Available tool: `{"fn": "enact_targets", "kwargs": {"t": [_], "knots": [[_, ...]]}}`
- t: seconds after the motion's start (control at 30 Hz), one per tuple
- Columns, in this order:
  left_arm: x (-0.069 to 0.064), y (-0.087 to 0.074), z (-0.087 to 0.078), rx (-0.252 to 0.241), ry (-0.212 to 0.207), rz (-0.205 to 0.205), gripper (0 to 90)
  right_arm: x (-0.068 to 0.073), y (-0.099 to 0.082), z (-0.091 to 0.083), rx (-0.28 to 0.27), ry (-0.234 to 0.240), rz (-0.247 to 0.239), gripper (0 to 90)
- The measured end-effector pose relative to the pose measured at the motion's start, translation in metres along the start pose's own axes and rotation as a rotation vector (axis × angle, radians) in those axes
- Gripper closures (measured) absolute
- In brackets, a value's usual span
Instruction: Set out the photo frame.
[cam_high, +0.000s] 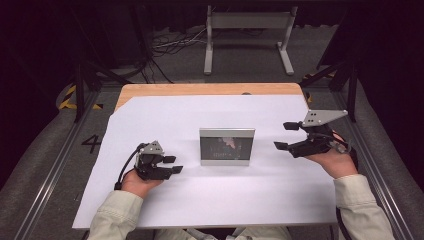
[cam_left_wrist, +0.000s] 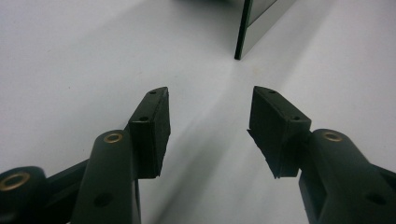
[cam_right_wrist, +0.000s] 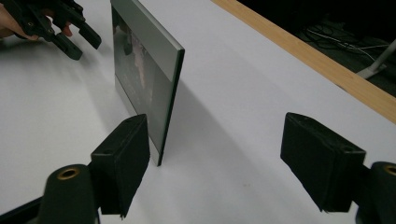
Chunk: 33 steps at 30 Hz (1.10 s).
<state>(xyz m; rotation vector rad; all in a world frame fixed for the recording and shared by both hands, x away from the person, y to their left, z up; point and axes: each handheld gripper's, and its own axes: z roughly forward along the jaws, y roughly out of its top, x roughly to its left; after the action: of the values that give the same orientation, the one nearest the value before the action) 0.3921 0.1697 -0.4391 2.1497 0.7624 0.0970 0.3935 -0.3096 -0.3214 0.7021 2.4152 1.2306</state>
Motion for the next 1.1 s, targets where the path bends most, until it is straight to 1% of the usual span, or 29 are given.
{"fn": "enact_targets", "kwargs": {"t": [0.17, 0.23, 0.27, 0.3, 0.37, 0.43, 0.53, 0.63, 0.7, 0.8, 0.87, 0.97, 1.1], "knots": [[0.001, 0.000, -0.001, -0.008, 0.003, 0.005, 48.6, -0.001, -0.014, 0.004, 0.006, -0.008, 0.012, 21.7], [0.001, 0.000, -0.001, -0.009, 0.004, 0.007, 48.5, -0.001, -0.020, 0.006, 0.001, -0.006, 0.021, 21.4], [0.001, 0.000, -0.001, -0.009, 0.005, 0.007, 48.5, -0.001, -0.025, 0.008, -0.009, -0.007, 0.033, 21.3], [0.000, 0.000, -0.001, -0.010, 0.005, 0.004, 48.5, -0.001, -0.025, 0.008, -0.009, -0.007, 0.033, 21.3], [0.000, 0.000, -0.001, -0.011, 0.006, 0.004, 48.5, 0.000, -0.031, 0.010, -0.017, -0.015, 0.048, 21.3], [0.000, 0.000, -0.001, -0.012, 0.006, 0.005, 48.5, 0.000, -0.037, 0.013, -0.026, -0.037, 0.055, 21.1], [0.000, 0.000, -0.001, -0.014, 0.005, 0.007, 48.5, 0.001, -0.045, 0.017, -0.037, -0.054, 0.055, 20.0], [0.000, 0.000, -0.001, -0.015, 0.005, 0.007, 48.5, 0.001, -0.051, 0.020, -0.043, -0.060, 0.062, 19.5], [0.000, 0.000, -0.001, -0.014, 0.006, 0.013, 48.4, 0.001, -0.054, 0.022, -0.037, -0.060, 0.067, 19.0], [0.000, 0.001, -0.001, -0.013, 0.005, 0.011, 48.4, 0.002, -0.060, 0.028, -0.034, -0.056, 0.075, 18.4], [0.000, 0.001, -0.001, -0.009, 0.010, 0.010, 48.5, 0.003, -0.066, 0.033, -0.028, -0.065, 0.069, 17.7], [0.001, 0.001, -0.001, -0.005, 0.009, 0.018, 48.5, 0.002, -0.074, 0.039, -0.030, -0.071, 0.093, 17.1], [0.000, 0.001, 0.000, -0.003, 0.008, 0.016, 48.5, 0.002, -0.083, 0.047, -0.022, -0.080, 0.116, 17.1]]}}
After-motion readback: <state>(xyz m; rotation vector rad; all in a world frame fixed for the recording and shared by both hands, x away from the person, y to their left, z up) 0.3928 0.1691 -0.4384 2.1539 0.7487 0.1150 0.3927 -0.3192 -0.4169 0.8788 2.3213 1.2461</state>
